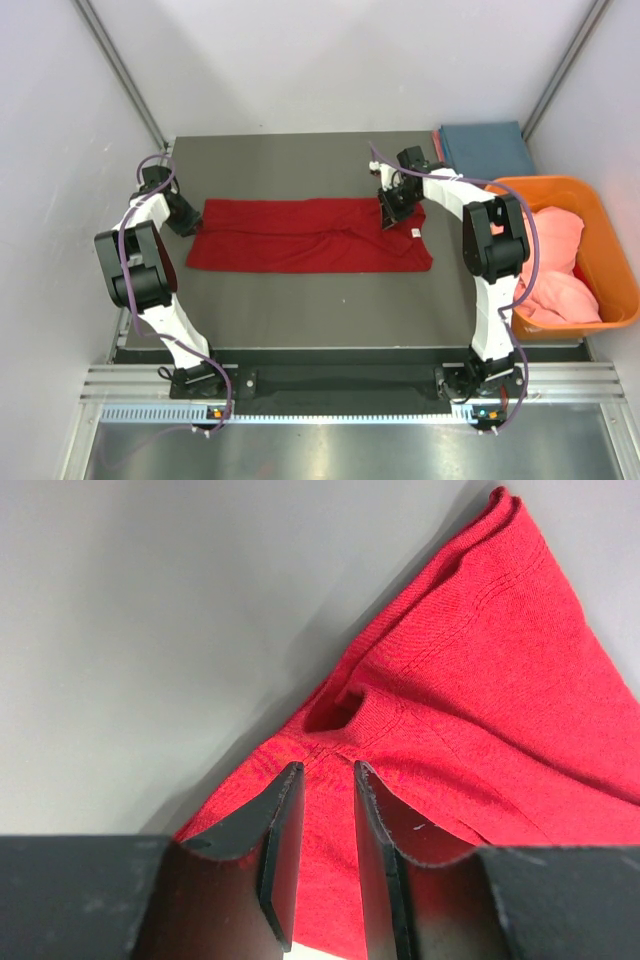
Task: Fold and stack the t-shirts
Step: Fold the tshirt
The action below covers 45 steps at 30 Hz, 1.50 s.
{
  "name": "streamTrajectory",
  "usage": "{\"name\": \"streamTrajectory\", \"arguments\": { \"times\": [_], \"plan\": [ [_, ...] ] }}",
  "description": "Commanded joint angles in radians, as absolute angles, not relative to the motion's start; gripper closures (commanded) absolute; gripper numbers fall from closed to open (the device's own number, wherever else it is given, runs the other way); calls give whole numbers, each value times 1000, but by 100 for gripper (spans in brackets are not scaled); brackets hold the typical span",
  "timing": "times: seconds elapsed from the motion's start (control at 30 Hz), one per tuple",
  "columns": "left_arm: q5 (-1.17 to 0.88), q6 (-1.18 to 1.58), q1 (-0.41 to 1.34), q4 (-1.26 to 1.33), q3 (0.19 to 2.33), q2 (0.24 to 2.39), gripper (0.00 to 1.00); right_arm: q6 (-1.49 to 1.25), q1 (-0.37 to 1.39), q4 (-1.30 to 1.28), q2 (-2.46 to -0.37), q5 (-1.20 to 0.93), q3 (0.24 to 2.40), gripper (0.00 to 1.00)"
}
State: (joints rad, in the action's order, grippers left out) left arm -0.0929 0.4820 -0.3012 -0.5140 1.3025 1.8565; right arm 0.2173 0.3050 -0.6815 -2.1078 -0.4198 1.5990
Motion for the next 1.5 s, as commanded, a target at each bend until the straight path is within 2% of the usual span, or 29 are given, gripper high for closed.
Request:
{"name": "streamTrajectory", "arguments": {
  "times": [0.0, 0.37, 0.73, 0.97, 1.47],
  "plan": [
    [-106, 494, -308, -466, 1292, 1838, 68, 222, 318, -680, -2079, -422, 1626, 100],
    [-120, 505, -308, -454, 1284, 1832, 70, 152, 319, -626, -1948, -390, 1585, 100],
    [-114, 515, -310, -434, 1293, 1873, 71, 138, 327, -630, -1914, -379, 1583, 100],
    [-37, 525, -308, -427, 1266, 1842, 70, 138, 327, -632, -1887, -370, 1597, 100],
    [-107, 560, -310, -287, 1224, 1836, 70, 138, 327, -640, -1862, -357, 1603, 100]
  ]
}}
